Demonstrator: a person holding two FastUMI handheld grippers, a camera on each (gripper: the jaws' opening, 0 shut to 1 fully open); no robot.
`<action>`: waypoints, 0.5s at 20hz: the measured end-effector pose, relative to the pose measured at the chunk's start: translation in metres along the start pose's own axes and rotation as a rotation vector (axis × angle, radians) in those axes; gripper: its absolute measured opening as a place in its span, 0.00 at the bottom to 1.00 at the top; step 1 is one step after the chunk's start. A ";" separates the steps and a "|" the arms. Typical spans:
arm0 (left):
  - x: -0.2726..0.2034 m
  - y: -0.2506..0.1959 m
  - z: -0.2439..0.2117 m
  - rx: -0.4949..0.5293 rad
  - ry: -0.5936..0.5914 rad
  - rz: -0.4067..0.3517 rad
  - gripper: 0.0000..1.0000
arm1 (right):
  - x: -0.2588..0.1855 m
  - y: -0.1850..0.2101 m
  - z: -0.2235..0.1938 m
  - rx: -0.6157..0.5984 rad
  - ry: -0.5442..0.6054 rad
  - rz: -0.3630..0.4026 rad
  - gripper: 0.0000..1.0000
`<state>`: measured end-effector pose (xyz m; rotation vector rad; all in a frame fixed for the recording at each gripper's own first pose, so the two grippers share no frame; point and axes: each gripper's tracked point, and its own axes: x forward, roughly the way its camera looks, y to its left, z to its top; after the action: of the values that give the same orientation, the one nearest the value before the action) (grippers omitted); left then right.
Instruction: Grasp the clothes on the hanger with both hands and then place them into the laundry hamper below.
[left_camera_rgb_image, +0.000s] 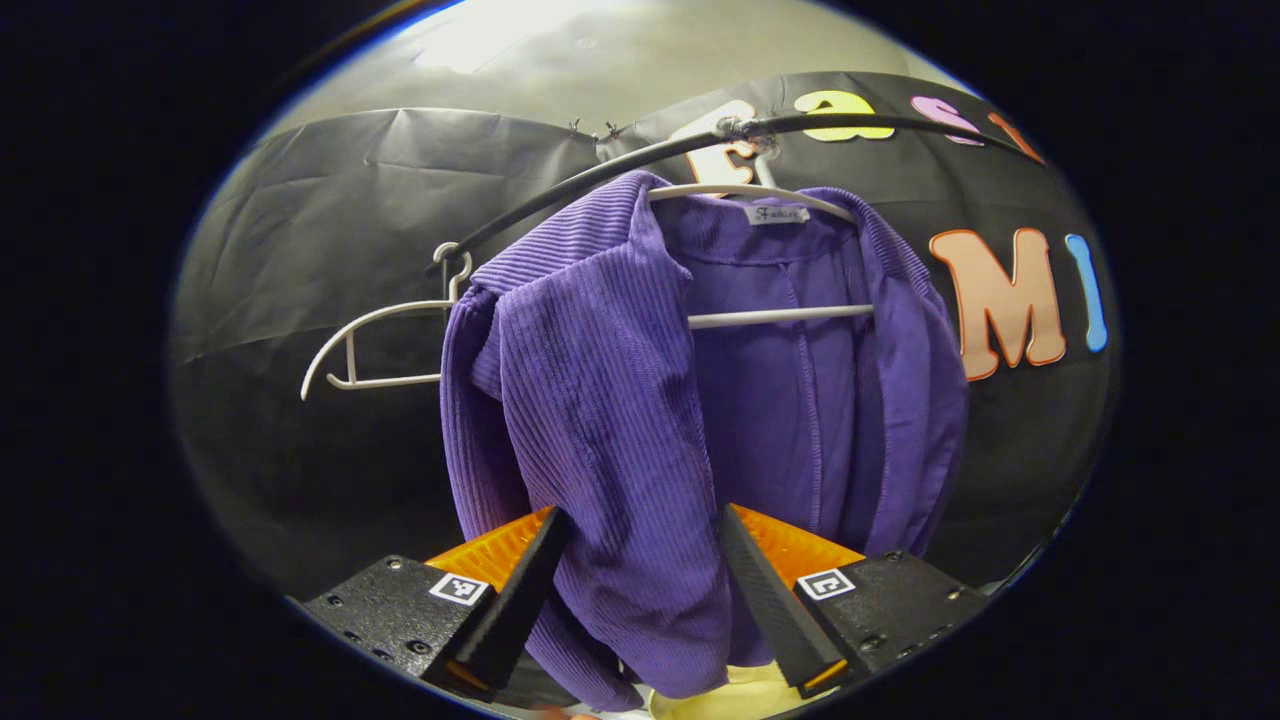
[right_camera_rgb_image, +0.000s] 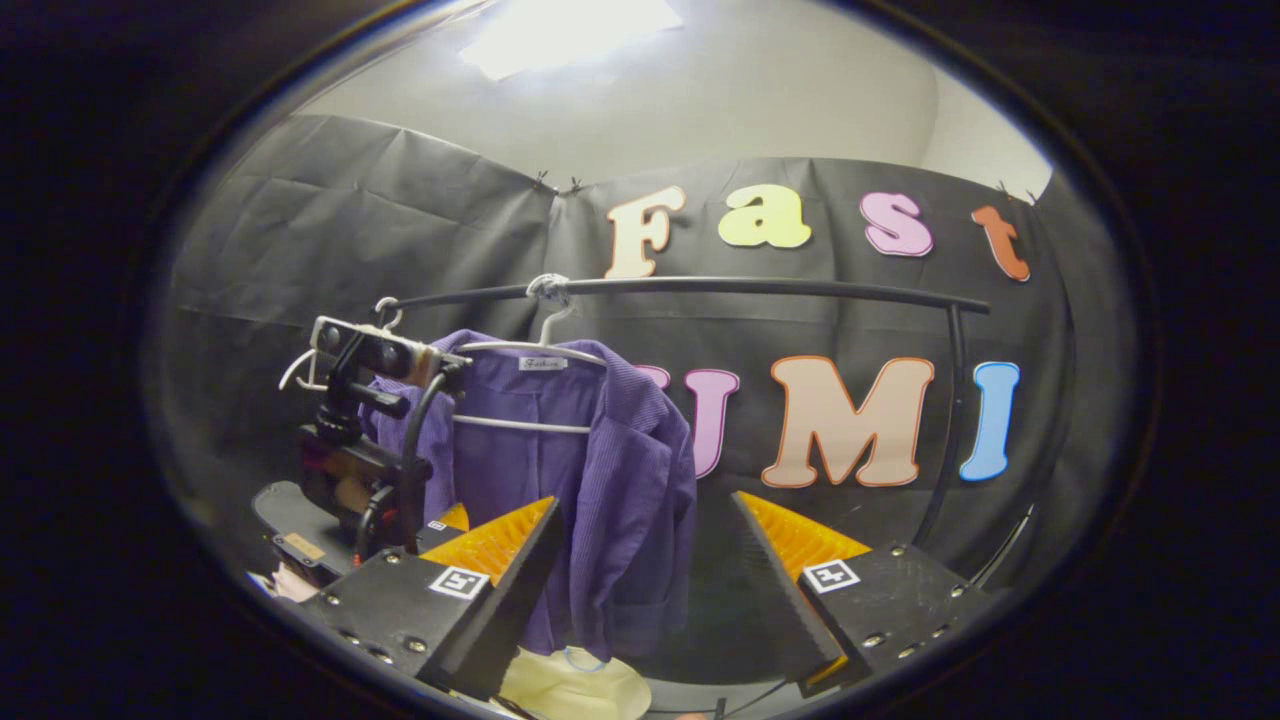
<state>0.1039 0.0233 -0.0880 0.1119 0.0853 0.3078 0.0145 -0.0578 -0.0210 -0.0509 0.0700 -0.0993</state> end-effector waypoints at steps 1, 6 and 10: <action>0.004 -0.002 0.001 -0.004 -0.004 -0.002 0.99 | 0.001 0.000 -0.001 0.002 0.002 0.002 0.98; 0.011 0.003 0.002 -0.051 -0.010 -0.018 0.71 | 0.008 0.004 -0.006 0.002 0.012 0.020 0.98; 0.007 0.009 0.000 -0.057 0.014 -0.029 0.27 | 0.018 0.012 -0.012 -0.009 0.021 0.040 0.95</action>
<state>0.1080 0.0345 -0.0876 0.0524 0.0923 0.2819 0.0322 -0.0480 -0.0347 -0.0572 0.0927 -0.0598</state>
